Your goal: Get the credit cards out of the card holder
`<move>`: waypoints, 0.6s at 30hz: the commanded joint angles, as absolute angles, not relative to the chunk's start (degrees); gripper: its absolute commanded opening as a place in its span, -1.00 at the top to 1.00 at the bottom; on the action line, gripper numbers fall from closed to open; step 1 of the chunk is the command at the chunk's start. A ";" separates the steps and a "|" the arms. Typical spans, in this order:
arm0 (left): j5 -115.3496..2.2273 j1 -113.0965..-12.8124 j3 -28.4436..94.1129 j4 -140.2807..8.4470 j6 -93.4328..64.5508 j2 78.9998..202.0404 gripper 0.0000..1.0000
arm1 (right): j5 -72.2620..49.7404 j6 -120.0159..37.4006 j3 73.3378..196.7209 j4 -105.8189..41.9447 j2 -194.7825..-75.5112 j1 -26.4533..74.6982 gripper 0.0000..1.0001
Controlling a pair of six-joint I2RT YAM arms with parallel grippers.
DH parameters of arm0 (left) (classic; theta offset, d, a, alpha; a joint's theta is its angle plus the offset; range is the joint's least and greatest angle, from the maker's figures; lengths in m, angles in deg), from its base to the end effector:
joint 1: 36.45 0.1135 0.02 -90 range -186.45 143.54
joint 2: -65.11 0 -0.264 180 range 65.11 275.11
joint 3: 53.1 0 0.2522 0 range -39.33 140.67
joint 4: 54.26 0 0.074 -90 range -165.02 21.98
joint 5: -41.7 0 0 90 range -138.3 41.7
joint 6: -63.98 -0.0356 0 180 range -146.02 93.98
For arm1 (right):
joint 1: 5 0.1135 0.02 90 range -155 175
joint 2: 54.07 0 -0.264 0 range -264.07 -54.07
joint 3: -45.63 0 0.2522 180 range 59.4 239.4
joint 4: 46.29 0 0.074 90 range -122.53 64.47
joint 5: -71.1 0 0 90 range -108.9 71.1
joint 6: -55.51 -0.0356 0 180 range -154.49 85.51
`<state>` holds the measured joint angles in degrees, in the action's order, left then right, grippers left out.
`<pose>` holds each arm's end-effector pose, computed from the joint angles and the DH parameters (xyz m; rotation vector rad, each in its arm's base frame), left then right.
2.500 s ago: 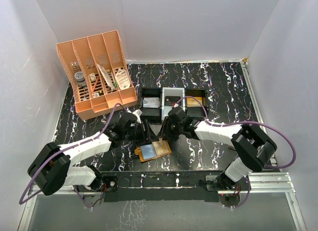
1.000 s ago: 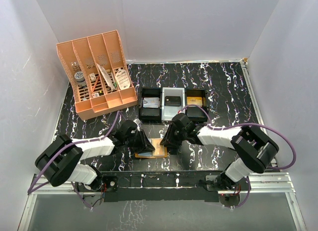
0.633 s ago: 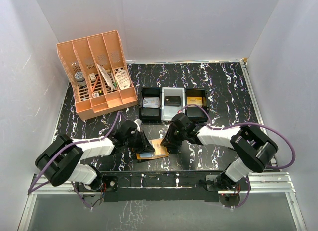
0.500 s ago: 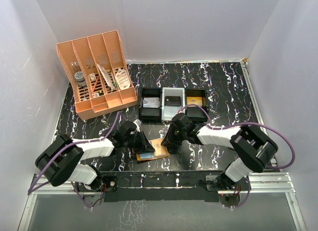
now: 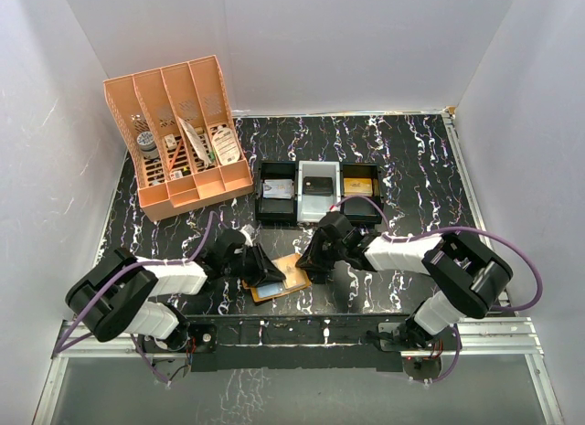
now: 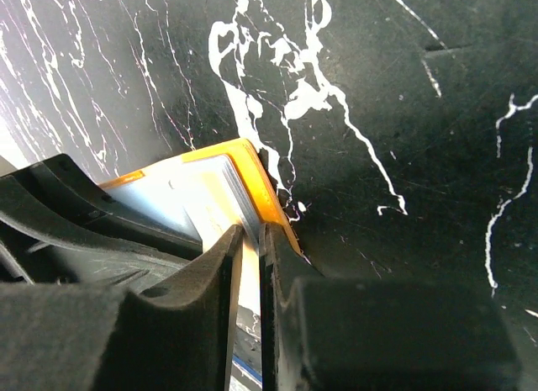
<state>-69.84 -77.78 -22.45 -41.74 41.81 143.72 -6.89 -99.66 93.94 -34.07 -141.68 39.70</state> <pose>0.1596 -0.1578 0.1229 -0.3401 2.5327 -1.3492 0.1880 0.1965 0.1323 0.3912 2.7378 0.9565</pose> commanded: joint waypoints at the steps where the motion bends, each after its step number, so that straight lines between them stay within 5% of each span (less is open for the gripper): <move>1: -67.81 -77.49 -24.70 -34.31 44.76 144.95 0.62 | -3.96 -102.26 92.00 -36.34 -142.45 42.72 0.79; 8: -62.37 -77.36 -25.29 -38.81 43.60 139.05 0.70 | -4.60 -103.16 91.42 -35.70 -141.44 42.93 0.85; 11: -61.08 -76.90 -24.44 -40.59 40.10 137.87 1.00 | -3.90 -103.92 90.56 -36.88 -140.43 43.22 0.86; 18: -63.08 -75.92 -22.36 -43.35 36.32 139.00 1.00 | -2.98 -106.17 87.58 -40.79 -138.97 43.42 0.85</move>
